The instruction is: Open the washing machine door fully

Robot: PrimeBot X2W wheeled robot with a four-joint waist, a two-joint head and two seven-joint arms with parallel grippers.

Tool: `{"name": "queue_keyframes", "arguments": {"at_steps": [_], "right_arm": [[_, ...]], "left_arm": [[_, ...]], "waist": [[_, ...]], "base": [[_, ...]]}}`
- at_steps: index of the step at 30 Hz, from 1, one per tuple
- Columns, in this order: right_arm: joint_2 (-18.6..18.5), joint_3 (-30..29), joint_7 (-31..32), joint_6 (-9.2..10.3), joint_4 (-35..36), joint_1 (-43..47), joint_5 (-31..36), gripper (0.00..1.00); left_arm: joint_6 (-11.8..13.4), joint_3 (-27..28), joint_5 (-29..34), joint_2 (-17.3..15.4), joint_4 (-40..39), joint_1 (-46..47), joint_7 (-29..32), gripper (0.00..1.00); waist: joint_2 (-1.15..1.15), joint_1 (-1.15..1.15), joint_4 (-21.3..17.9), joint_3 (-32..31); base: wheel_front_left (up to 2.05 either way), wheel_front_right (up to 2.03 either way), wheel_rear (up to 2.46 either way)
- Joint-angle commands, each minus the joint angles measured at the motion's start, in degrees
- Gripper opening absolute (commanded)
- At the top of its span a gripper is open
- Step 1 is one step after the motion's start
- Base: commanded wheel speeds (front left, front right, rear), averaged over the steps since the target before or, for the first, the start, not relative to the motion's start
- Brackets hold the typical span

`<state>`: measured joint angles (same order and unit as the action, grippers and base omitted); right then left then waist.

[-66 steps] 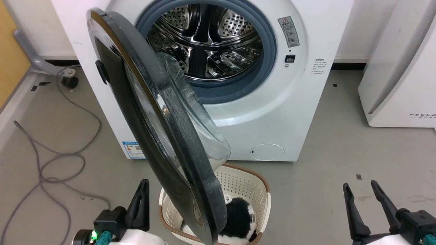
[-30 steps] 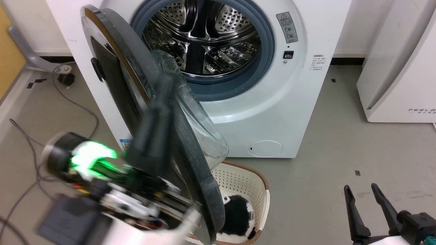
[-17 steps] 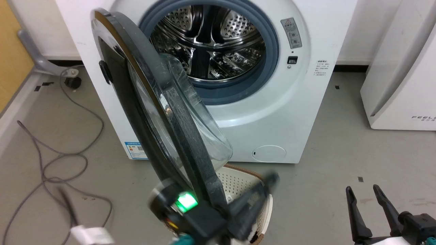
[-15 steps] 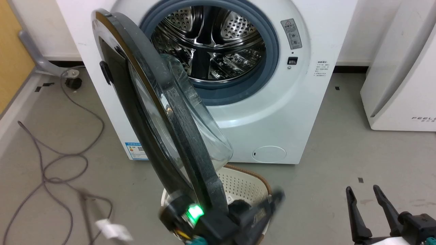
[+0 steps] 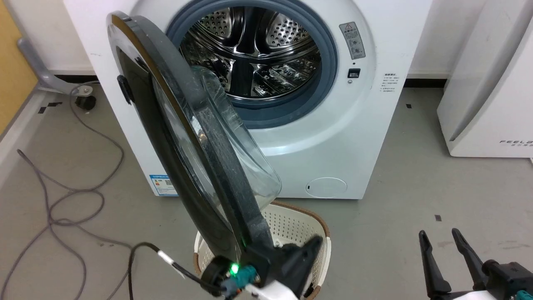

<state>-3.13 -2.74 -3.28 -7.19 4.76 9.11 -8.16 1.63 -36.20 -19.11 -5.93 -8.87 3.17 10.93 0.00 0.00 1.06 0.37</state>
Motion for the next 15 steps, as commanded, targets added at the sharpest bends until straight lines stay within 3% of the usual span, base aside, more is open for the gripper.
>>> {"name": "queue_keyframes", "arguments": {"at_steps": [1,9,15], "right_arm": [[0.25,0.05,-0.08,-0.30,-0.12,0.35,-0.14,1.00],[0.25,-0.66,0.08,-0.30,-0.09,0.25,0.05,1.00],[0.25,-0.99,0.26,-0.30,-0.06,0.45,-0.15,1.00]], "left_arm": [[0.57,0.71,-0.27,0.43,1.00,1.52,-1.19,0.00],[3.75,3.19,-0.75,1.84,7.88,4.80,-5.15,0.00],[5.74,4.98,-1.43,1.44,7.96,3.59,-6.48,0.00]], "waist": [[0.00,0.00,-0.13,0.01],[0.00,0.00,-0.63,0.31],[0.00,0.00,-0.67,0.27]], "base": [[0.00,0.00,0.00],[0.00,0.00,0.00],[0.00,0.00,0.00]]}}
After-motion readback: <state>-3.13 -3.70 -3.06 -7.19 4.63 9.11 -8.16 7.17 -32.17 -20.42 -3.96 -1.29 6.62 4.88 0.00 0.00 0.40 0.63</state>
